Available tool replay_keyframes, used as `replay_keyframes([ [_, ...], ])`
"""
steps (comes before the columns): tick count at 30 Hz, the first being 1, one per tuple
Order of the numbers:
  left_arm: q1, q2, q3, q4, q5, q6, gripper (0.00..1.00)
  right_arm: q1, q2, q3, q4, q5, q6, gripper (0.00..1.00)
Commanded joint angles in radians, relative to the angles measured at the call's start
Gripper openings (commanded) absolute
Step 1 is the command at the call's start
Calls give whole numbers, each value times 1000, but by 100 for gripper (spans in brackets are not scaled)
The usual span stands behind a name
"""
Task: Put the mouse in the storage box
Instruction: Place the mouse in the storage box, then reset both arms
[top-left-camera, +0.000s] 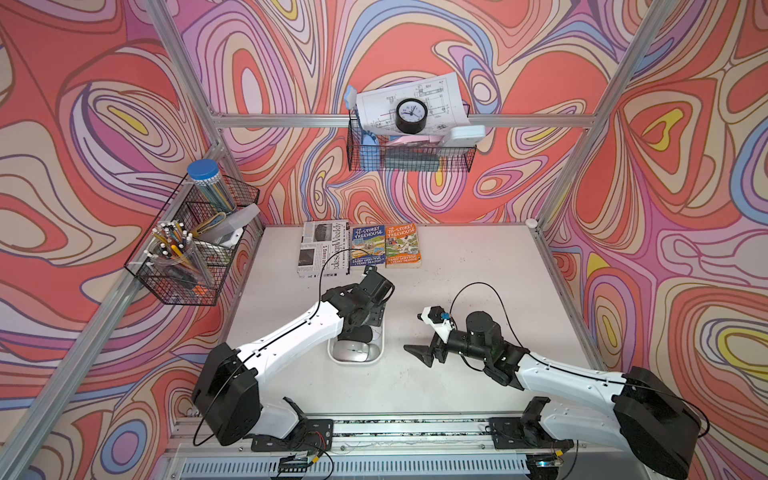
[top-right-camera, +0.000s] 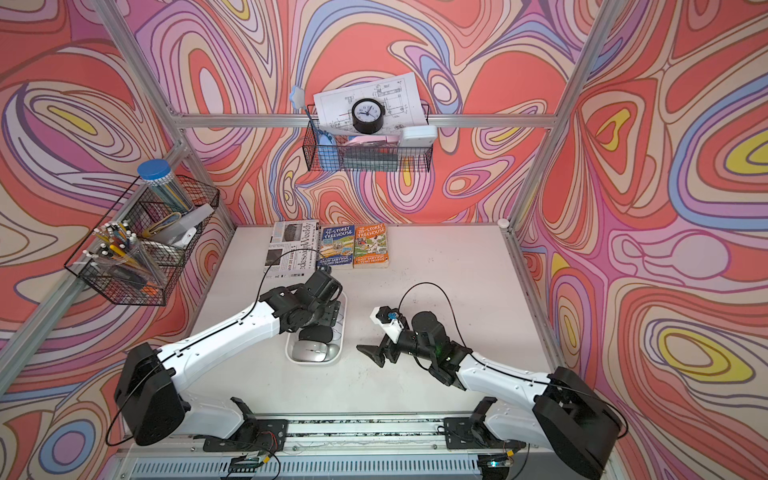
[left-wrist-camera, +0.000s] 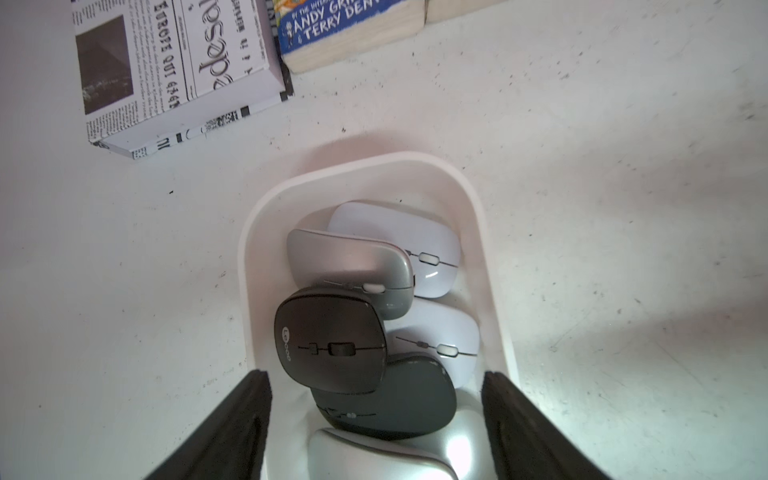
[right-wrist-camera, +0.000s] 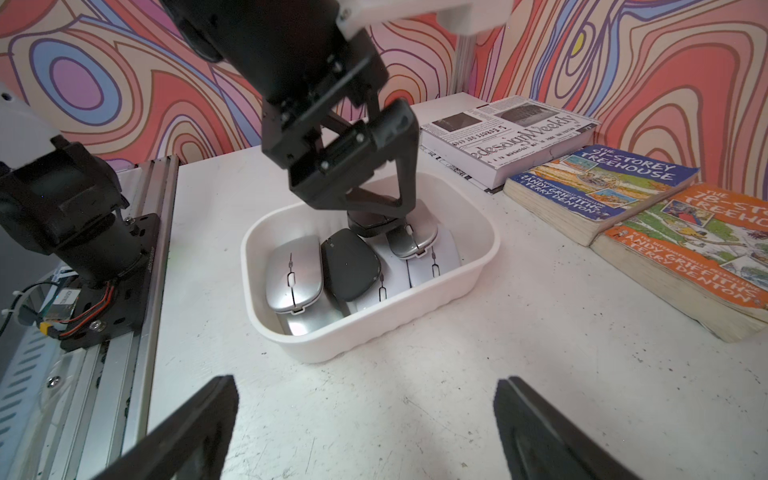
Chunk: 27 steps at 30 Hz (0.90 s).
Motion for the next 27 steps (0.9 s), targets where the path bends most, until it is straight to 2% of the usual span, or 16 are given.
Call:
replay_keyframes([
  [1,8,-73,-38,81,-10,21,82,-3,-28,1,20,79,36,98],
  [6,65,-195,-133,187,-80,41,85,-63,-63,24,20,286,87,98],
  [11,170,-311,-276,341,-121,64,86,-225,-103,24,6,367,160,98],
  [20,265,-417,-533,628,-250,155,88,-337,-89,29,-81,760,142,98],
  [23,276,-444,-687,855,-316,249,90,-398,-83,1,-62,826,172,98],
  [24,289,-457,-681,819,-312,232,92,-406,-80,-11,-44,830,141,98],
  [27,330,-457,-711,910,-279,300,93,-441,-35,-49,50,879,111,98],
])
